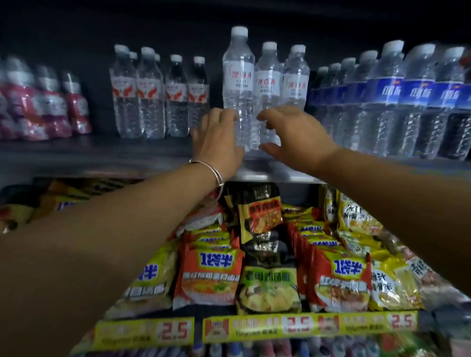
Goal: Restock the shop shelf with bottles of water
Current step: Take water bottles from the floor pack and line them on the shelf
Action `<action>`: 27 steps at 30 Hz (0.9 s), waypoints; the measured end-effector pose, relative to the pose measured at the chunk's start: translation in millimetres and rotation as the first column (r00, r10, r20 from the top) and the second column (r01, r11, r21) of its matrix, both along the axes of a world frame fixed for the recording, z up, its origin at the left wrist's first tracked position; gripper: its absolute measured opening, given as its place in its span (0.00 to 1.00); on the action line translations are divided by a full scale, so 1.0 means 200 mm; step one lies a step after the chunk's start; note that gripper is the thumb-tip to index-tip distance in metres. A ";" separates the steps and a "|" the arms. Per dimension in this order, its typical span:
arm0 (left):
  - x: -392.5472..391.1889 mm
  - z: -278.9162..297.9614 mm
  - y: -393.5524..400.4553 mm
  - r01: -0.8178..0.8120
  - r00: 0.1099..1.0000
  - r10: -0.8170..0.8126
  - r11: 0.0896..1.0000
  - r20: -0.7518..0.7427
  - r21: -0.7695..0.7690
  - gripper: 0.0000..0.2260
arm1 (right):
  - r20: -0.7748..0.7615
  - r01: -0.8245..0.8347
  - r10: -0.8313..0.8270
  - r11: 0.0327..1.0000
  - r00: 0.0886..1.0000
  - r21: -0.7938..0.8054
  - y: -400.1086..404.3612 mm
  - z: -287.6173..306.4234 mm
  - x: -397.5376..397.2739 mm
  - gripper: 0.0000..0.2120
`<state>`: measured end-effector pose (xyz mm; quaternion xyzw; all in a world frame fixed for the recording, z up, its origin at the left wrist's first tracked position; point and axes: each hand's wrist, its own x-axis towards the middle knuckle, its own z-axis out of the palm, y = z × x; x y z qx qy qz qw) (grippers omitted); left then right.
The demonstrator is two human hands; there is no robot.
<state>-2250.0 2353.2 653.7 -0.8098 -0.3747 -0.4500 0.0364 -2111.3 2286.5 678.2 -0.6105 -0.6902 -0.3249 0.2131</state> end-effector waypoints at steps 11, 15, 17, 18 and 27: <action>0.08 -1.21 -0.52 -0.014 0.970 -0.018 0.992 -0.243 -0.127 0.22 | -0.146 -0.057 0.020 0.964 0.989 -0.260 -0.40 -1.23 0.16 0.19; 0.05 -1.80 -0.58 0.000 0.947 -0.079 0.969 -0.311 -0.248 0.22 | -0.225 -0.096 -0.013 0.880 0.974 -0.465 -0.45 -1.88 0.16 0.22; 0.03 -2.11 -0.59 -0.010 0.921 -0.108 0.954 -0.375 -0.298 0.22 | -0.263 -0.127 -0.022 0.833 0.965 -0.538 -0.47 -2.22 0.14 0.21; 0.02 -2.26 -0.59 -0.017 0.907 -0.121 0.946 -0.403 -0.323 0.22 | -0.265 -0.123 -0.040 0.812 0.963 -0.571 -0.48 -2.39 0.13 0.19; -0.14 -3.57 -0.67 0.000 0.875 -0.245 0.863 -0.418 -0.505 0.21 | -0.326 -0.144 -0.180 0.634 0.928 -0.760 -0.59 -3.73 -0.04 0.20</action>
